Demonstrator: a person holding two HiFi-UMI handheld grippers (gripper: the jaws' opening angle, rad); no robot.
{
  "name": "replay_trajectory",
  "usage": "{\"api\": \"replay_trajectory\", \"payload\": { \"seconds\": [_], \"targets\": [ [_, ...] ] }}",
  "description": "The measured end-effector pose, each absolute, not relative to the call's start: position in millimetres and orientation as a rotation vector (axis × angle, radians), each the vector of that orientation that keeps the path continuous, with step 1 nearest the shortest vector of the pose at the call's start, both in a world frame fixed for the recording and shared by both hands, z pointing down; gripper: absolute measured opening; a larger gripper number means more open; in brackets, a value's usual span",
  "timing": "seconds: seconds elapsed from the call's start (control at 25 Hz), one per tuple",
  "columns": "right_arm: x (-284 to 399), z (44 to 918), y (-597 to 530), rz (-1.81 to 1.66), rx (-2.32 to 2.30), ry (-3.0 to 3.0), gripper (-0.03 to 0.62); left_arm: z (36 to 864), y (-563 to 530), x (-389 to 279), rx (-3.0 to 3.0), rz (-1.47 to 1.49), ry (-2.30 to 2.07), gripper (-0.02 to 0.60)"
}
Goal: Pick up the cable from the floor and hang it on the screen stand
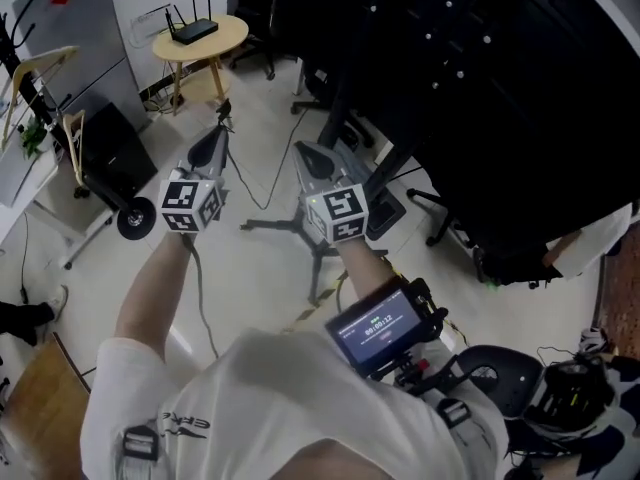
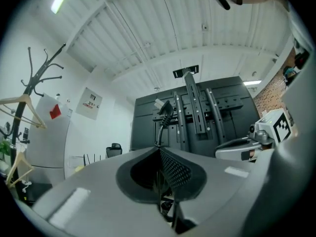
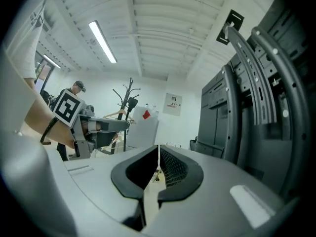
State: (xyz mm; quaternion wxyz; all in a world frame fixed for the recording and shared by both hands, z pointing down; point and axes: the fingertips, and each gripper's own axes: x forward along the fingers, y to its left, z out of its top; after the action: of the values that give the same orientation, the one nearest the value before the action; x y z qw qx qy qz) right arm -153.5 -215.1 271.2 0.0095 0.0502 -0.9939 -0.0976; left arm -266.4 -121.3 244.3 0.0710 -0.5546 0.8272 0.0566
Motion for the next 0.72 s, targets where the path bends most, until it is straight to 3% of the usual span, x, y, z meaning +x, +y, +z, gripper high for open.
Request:
{"api": "replay_trajectory", "payload": {
  "seconds": [0.28, 0.72],
  "targets": [
    [-130.8, 212.0, -215.5, -0.410, 0.131, -3.169, 0.025, 176.0, -124.7, -241.7, -1.625, 0.185, 2.417, 0.005],
    [-116.3, 238.2, -200.6, -0.407, 0.007, -3.131, 0.043, 92.5, -154.8, -180.8, -1.769, 0.134, 2.245, 0.005]
  ]
}}
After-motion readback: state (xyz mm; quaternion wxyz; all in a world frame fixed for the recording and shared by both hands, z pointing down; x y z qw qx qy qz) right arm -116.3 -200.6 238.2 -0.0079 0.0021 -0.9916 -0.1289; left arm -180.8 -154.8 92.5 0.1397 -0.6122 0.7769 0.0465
